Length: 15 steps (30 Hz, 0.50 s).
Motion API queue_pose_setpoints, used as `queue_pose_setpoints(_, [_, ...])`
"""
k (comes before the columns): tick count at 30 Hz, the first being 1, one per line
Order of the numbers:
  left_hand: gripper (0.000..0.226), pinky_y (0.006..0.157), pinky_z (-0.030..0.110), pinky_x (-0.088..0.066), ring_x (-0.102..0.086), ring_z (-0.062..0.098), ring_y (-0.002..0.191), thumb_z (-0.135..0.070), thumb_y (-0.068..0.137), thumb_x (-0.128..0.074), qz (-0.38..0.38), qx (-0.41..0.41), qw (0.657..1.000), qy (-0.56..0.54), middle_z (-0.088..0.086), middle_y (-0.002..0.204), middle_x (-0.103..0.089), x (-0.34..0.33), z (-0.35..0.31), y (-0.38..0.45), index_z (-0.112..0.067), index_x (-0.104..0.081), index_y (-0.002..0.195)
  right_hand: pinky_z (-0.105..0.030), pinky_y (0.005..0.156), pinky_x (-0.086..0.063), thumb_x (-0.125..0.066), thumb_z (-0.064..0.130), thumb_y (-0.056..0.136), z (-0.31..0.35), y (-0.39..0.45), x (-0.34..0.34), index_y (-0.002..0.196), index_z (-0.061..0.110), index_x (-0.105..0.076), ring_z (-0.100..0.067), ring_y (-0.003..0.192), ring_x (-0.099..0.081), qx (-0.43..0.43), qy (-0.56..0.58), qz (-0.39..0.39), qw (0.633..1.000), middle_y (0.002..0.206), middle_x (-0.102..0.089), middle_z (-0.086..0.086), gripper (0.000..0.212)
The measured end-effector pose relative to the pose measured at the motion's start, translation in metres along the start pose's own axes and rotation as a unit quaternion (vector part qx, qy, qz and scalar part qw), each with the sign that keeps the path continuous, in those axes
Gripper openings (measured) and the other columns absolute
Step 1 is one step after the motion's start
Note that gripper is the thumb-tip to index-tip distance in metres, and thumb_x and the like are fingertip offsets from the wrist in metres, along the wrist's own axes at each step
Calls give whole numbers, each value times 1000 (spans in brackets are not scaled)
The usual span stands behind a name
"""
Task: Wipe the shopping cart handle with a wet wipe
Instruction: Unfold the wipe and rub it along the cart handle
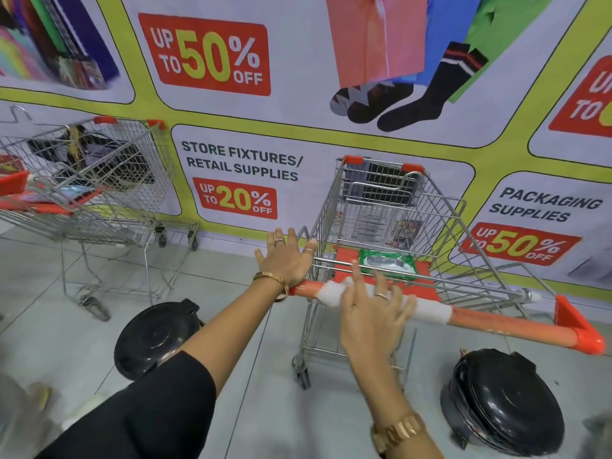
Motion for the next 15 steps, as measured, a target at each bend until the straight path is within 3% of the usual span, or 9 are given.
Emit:
queue_pose_setpoints(4, [71, 116, 54, 3, 9, 24, 147, -57, 93, -18, -1, 2, 1000, 13, 8, 160, 2, 1, 5, 3, -17, -4, 150, -47, 110, 0, -24, 40, 91, 8, -3, -3, 137, 41, -30, -31, 132, -30, 47, 6, 5, 999, 144, -42, -4, 46])
queue_pose_setpoints(9, [69, 116, 54, 4, 10, 24, 147, -56, 94, -16, 16, 0, 1000, -16, 8, 160, 3, 0, 4, 3, -17, -3, 150, -49, 112, -2, -22, 37, 89, -49, 11, 15, 138, 39, -27, -32, 130, -29, -26, -17, -33, 999, 142, -42, -8, 50])
queue_pose_setpoints(15, [67, 117, 52, 2, 9, 25, 147, -52, 95, -17, 0, -8, 1000, 21, 9, 160, 4, 3, 1, 4, -14, -5, 149, -53, 111, 7, -28, 39, 92, 10, -2, -3, 138, 40, -28, -35, 135, -22, -4, 10, -7, 1000, 147, -37, -8, 45])
Point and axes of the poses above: each hand's wrist, its own y-axis towards the middle knuckle, its own x-axis out of the back of the hand, z = x × y, the point moved 4 cm from there along y, towards the middle knuckle
